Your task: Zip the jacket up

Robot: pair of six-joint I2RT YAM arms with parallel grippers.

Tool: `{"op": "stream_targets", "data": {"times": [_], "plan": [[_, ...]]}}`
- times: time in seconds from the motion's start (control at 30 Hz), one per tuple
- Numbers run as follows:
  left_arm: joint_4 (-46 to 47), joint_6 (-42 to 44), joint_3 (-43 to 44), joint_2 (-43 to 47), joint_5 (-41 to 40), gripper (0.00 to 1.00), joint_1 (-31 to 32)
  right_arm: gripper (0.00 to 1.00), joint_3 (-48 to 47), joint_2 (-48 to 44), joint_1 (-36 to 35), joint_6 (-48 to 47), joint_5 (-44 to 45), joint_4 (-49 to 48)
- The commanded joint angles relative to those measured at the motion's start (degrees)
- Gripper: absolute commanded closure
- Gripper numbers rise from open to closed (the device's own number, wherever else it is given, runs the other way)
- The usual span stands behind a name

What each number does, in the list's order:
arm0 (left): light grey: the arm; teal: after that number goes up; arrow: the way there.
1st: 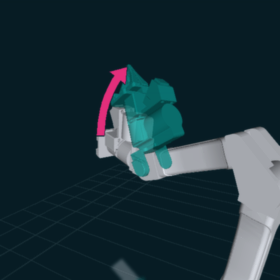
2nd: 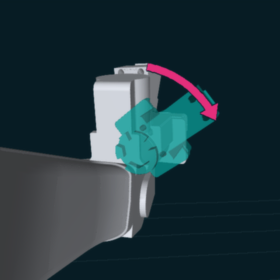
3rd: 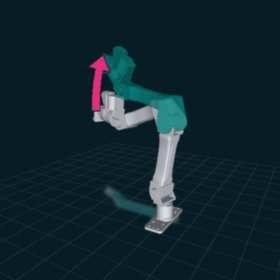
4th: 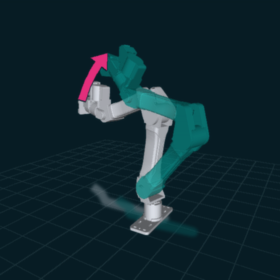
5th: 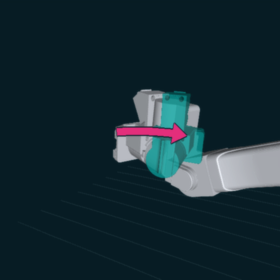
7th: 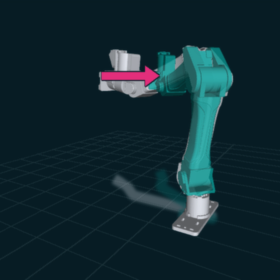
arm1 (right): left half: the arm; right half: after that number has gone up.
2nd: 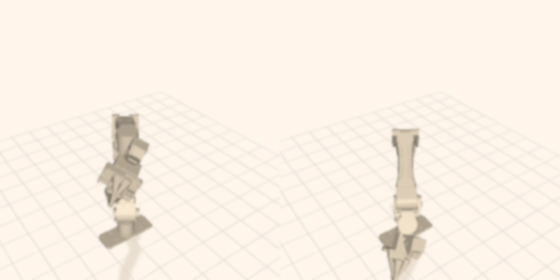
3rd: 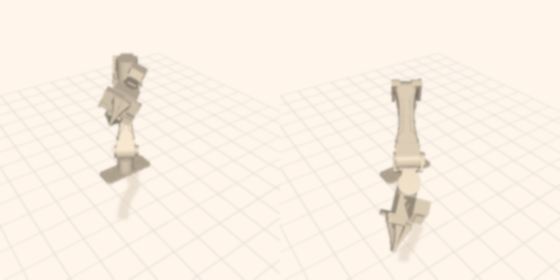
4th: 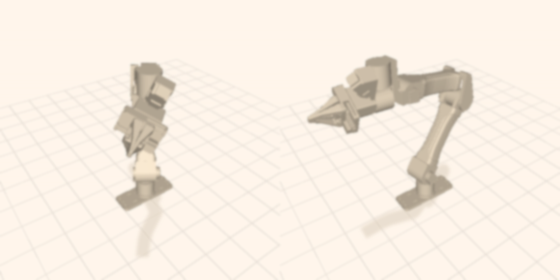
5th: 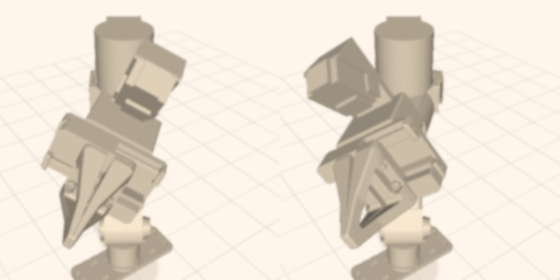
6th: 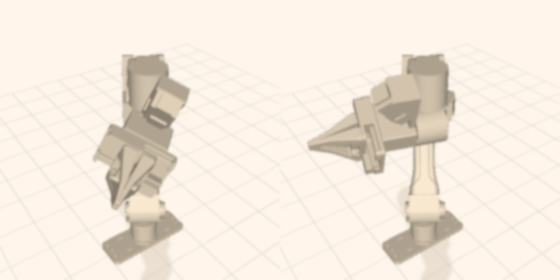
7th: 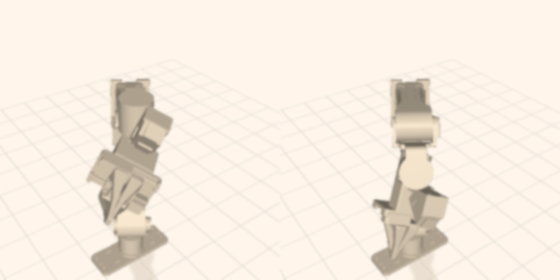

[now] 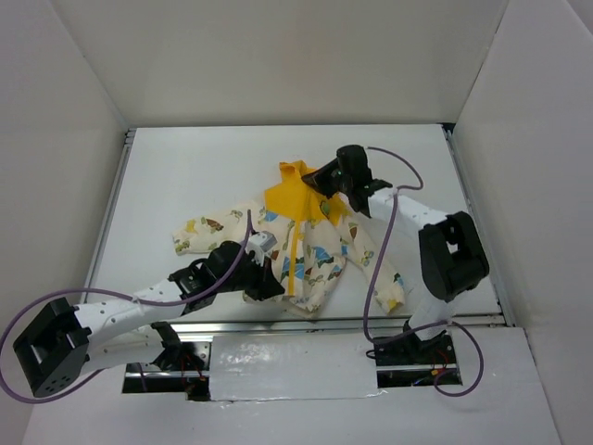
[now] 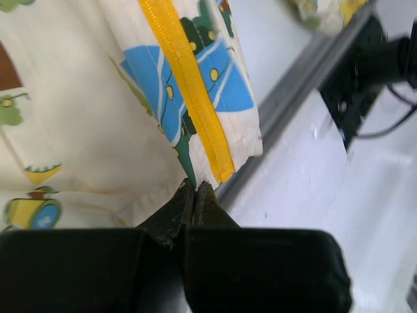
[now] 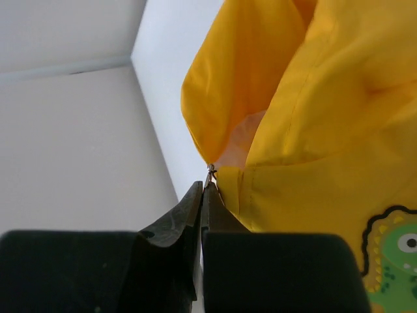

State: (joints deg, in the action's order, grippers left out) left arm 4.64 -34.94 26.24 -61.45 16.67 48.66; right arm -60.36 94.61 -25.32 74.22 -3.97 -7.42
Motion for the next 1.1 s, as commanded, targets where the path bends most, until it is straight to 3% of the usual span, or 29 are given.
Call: {"op": "stream_targets", "data": {"times": [0.0,0.13,0.23,0.47,0.67,0.77,0.87,0.97,1.0,1.07], "plan": [[-2.62,-1.10,-0.84,2.30,0.92,1.00,1.43,1.00,-17.27,5.57,4.83,-7.23,2.92,2.84],[-3.41,-0.92,-0.66,2.04,-1.37,1.00,1.87,1.00,-29.45,11.91,7.65,-12.07,-3.49,5.56],[-3.50,-1.18,0.47,0.11,-3.65,1.00,2.13,1.00,-39.10,13.41,7.74,-16.28,-2.54,9.24],[-4.47,-4.43,4.77,-4.99,-14.44,1.00,2.22,1.00,-41.42,17.00,7.66,-21.73,-7.53,9.26],[-12.55,-9.27,8.56,-5.53,-25.36,0.99,2.22,1.00,-50.55,24.38,7.48,-28.41,-14.83,13.13],[-14.30,-9.71,9.70,-4.29,-26.59,0.81,2.22,1.00,-55.65,27.37,7.39,-30.26,-18.44,16.03],[-17.73,-10.76,11.20,-3.42,-28.61,0.53,2.22,1.00,-57.68,28.17,7.13,-31.50,-21.51,16.74],[-20.80,-11.90,12.34,-0.62,-30.19,0.31,2.31,0.83,-60.48,28.70,7.22,-32.38,-25.47,17.78],[-21.69,-12.17,12.69,0.53,-30.72,0.25,2.31,0.59,-61.54,28.79,7.13,-32.73,-26.09,19.27],[-25.80,-13.92,14.45,3.51,-34.05,0.19,2.31,0.55,-64.70,28.44,7.04,-34.13,-26.53,20.68]]}}
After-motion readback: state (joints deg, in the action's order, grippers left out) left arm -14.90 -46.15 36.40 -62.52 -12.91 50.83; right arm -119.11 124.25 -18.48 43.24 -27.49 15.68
